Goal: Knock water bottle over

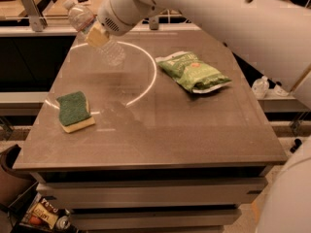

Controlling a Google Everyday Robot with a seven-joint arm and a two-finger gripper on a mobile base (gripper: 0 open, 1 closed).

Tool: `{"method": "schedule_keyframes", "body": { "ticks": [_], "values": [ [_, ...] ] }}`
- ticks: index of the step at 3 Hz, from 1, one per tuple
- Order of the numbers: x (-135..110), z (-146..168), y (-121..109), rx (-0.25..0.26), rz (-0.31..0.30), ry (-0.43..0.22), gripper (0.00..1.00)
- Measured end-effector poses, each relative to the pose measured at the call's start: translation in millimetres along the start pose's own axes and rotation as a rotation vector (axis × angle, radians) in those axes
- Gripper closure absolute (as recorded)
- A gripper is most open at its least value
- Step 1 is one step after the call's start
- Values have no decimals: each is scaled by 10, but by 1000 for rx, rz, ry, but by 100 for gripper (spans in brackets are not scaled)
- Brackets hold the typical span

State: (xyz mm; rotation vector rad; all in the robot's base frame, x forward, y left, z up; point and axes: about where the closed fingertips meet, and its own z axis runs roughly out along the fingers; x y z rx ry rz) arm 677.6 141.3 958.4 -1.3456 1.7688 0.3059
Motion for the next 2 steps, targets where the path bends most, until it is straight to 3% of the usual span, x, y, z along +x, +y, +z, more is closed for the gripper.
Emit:
{"method": "schedule_keyframes", "body": {
  "ticks": [1,2],
  "values": [
    [101,-24,-29,-17,-25,154,100],
    [344,-29,106,-69,-18,288,100]
  ]
}}
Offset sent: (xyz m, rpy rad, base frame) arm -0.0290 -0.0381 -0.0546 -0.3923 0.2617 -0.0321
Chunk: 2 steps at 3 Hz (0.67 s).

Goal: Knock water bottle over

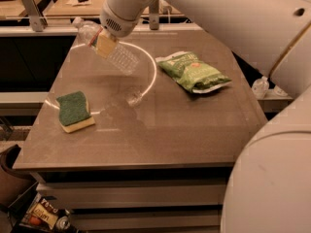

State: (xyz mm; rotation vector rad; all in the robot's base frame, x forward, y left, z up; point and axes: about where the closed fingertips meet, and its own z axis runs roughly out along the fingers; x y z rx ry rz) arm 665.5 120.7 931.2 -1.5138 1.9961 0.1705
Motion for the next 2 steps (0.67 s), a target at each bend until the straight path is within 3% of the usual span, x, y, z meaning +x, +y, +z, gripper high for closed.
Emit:
{"method": "schedule_keyframes", "body": {
  "ticks": [1,2],
  "values": [
    [224,140,217,-71,14,92,100],
    [292,322,441,-159,2,139,100]
  ]
}}
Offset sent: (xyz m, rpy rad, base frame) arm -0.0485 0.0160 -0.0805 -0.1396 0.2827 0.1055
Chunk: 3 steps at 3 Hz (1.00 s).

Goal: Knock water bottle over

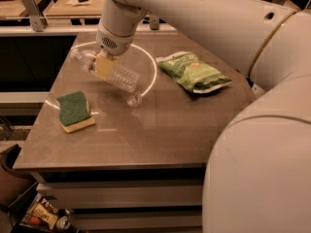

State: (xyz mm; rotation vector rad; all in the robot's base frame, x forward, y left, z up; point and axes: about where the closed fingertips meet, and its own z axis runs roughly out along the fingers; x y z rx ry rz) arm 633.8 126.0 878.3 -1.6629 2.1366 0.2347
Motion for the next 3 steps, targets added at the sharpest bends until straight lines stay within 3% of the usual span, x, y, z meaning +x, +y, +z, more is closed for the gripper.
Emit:
{"method": "schedule_keyframes", "body": {
  "ticks": [1,2,3],
  "values": [
    [-112,275,155,-89,-37,-9,100],
    [-235,512,232,-145,-63,-48,100],
    [-246,489,229,-145,-63,-48,100]
  ]
}}
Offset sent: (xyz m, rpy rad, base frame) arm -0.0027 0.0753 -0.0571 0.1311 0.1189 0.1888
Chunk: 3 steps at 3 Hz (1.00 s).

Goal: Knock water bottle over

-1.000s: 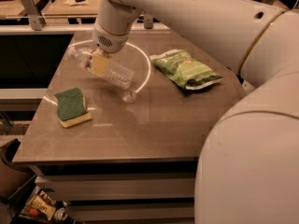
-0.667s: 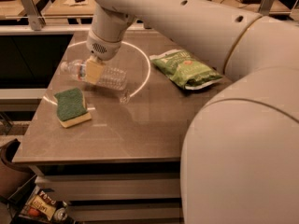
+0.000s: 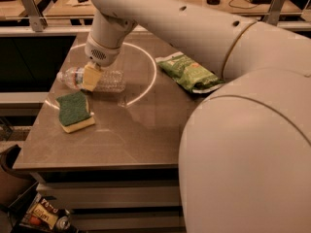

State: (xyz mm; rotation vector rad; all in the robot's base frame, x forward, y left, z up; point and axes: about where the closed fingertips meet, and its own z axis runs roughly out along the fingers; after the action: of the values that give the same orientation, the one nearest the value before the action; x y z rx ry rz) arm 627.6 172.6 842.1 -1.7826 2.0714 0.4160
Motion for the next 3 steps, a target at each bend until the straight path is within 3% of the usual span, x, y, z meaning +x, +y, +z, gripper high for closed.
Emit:
{"method": "schedule_keyframes", "body": {
  "ticks": [1,3],
  "values": [
    [-1,16,7,-2,-1,2,87],
    [-4,13,9,-3,-1,2,41]
  ]
}}
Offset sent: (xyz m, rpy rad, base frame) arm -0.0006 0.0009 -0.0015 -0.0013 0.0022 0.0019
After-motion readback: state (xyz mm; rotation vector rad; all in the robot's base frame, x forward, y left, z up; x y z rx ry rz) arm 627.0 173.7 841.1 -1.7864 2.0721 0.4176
